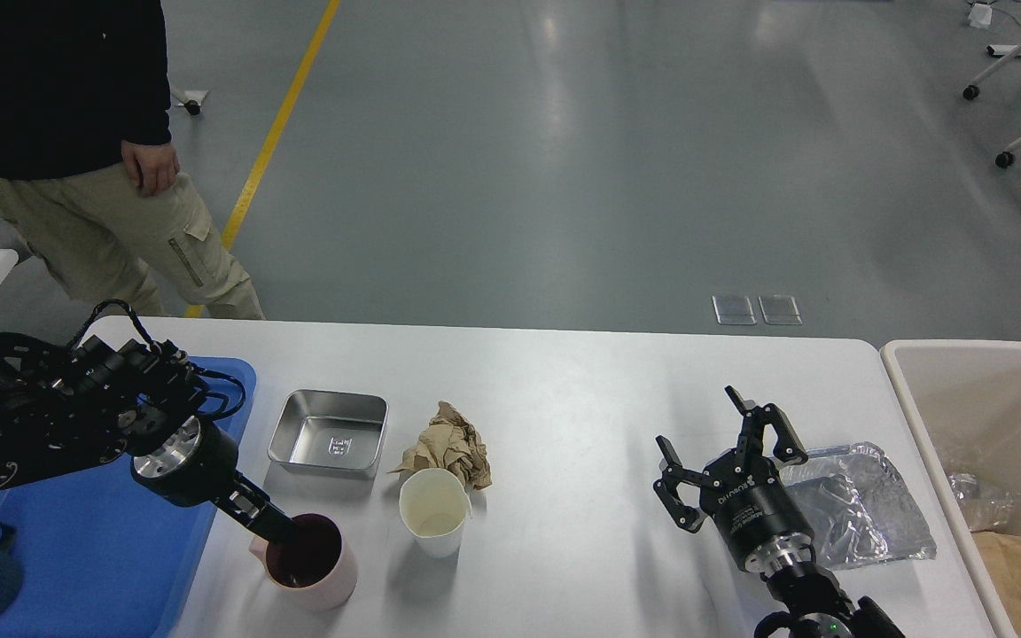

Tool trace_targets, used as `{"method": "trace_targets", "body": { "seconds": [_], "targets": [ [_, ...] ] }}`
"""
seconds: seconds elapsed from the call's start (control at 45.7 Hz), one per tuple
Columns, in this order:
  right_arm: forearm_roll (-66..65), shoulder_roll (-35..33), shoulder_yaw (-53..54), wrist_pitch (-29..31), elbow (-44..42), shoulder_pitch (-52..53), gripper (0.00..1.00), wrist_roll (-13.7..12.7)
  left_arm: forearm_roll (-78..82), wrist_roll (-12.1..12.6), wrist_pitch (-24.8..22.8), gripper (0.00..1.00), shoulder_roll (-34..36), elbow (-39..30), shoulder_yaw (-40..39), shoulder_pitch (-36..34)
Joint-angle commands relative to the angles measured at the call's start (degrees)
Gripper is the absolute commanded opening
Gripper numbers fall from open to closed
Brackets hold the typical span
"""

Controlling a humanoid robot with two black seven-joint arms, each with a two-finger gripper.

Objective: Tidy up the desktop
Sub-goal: 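Grasp the pink mug by its rim with the left gripper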

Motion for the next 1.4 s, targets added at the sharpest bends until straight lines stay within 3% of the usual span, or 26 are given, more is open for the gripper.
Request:
{"method": "trace_targets", "body": {
  "seconds": [0.0, 0.241, 0.372, 0.569, 0.81, 1.379],
  "targets": [
    [0.08, -0.11, 0.01, 0.0, 0.12, 0.0, 1.0, 0.0, 1.7, -1.55, 0.36, 0.46, -1.32, 2.1, -0.07, 1.04],
    [0.08, -0.28, 0.18, 0.0, 0.12, 0.0, 1.0, 0.0, 1.79, -2.17, 2.29, 0.43, -4.13, 5.0, -0.07, 3.42],
    [0.08, -0.28, 0.45, 0.0, 0.12, 0.0, 1.0, 0.0, 1.88, -2.35, 2.82, 0.34, -5.28, 5.97, -0.07, 4.21],
    [0.08, -0.28, 0.45, 0.0, 0.12, -0.09, 1.0, 0.0, 6.01, -5.68, 3.96, 0.17, -5.37, 6.14, -0.15, 4.21],
    [0.08, -0.28, 0.45, 0.0, 0.12, -0.09, 1.0, 0.0, 7.76, -7.27, 4.84, 0.06, -5.28, 6.41, -0.07, 4.56],
    [0.08, -0.02, 0.45, 0.0, 0.12, -0.09, 1.0, 0.0, 8.47, -9.73, 5.55, 0.04, -1.77, 5.88, -0.94, 3.42]
  ]
}}
